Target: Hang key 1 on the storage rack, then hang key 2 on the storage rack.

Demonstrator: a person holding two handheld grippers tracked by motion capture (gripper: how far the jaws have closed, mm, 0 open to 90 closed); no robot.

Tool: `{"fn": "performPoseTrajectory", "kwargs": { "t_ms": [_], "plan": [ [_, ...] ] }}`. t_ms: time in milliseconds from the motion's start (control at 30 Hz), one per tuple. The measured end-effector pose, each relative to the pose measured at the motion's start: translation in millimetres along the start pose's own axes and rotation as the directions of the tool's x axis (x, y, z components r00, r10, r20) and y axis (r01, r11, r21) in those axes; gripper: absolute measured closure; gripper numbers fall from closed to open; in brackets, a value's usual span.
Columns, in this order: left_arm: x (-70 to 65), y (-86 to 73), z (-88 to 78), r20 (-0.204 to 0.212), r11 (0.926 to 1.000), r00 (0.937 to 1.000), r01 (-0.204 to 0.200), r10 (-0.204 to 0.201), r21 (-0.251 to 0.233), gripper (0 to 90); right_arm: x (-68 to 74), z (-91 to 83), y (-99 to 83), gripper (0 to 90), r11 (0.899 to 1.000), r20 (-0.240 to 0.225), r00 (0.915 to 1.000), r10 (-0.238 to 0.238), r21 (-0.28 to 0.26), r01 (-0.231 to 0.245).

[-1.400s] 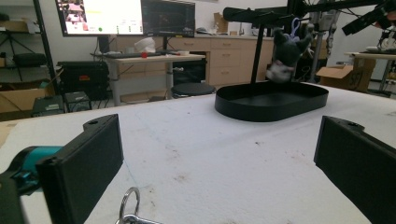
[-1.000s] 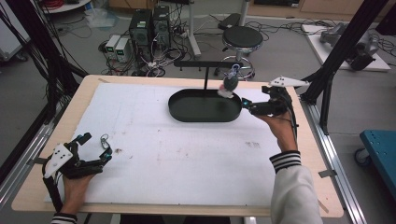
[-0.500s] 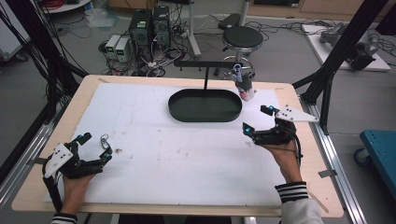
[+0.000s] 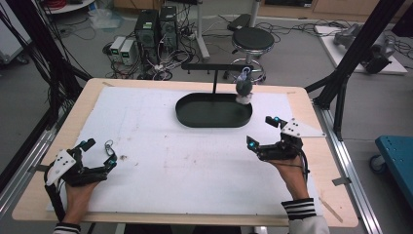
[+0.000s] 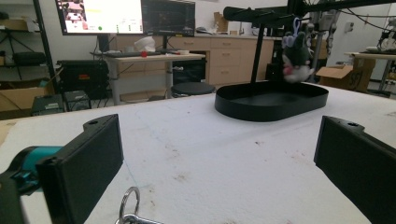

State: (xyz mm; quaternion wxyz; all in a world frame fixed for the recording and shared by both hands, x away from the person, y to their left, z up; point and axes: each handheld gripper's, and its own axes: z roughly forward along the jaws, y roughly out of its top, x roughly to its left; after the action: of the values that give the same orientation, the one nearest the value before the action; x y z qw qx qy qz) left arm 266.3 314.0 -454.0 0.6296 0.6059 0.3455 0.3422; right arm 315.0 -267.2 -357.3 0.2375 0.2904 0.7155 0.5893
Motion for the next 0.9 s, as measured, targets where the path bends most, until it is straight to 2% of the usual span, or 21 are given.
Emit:
{"fn": "performPoseTrajectory", "kwargs": {
  "t_ms": [67,133,367,433,700,733,833,900],
  "plan": [
    [0.0,0.2,0.2,-0.001,1.0000,1.0000,-0.002,0.002,0.005,1.7,-0.1,-0.3,-2.4,0.7,1.000,0.014,0.9999,0.010,0.021,-0.011],
    [-0.4,0.2,0.4,-0.001,1.0000,1.0000,-0.005,0.005,0.004,1.7,0.4,-1.9,-3.6,0.7,1.000,0.002,0.9998,0.020,-0.009,-0.020],
    [0.4,0.2,0.8,-0.004,1.0000,1.0000,0.004,-0.004,0.006,1.7,-2.2,-5.1,-3.4,0.7,1.000,0.003,0.9999,0.014,-0.015,-0.014],
    [0.5,0.3,0.8,-0.006,1.0000,1.0000,0.006,-0.006,0.007,1.7,-3.7,-5.5,-4.0,0.7,1.000,0.000,0.9997,0.026,-0.009,-0.026],
    [0.6,0.7,1.3,-0.008,0.9999,0.9999,0.012,-0.012,0.009,1.7,-5.0,-2.8,-5.3,0.7,1.000,0.005,0.9997,0.022,0.011,-0.022],
    [2.0,1.2,1.6,0.008,0.9996,0.9996,0.026,-0.027,0.009,1.7,-5.2,-2.0,-5.3,0.7,0.999,0.009,0.9996,0.026,0.021,-0.027],
    [3.0,3.9,0.7,0.016,0.9996,0.9995,0.027,-0.027,0.013,1.7,-5.3,-0.6,-4.5,0.7,0.999,0.004,0.9999,0.010,0.033,-0.010],
    [5.3,10.4,0.7,0.022,0.9993,0.9997,0.011,-0.011,0.037,1.7,-5.3,-0.6,-4.1,0.7,1.000,-0.001,1.0000,0.002,0.029,-0.002]
  ]
}}
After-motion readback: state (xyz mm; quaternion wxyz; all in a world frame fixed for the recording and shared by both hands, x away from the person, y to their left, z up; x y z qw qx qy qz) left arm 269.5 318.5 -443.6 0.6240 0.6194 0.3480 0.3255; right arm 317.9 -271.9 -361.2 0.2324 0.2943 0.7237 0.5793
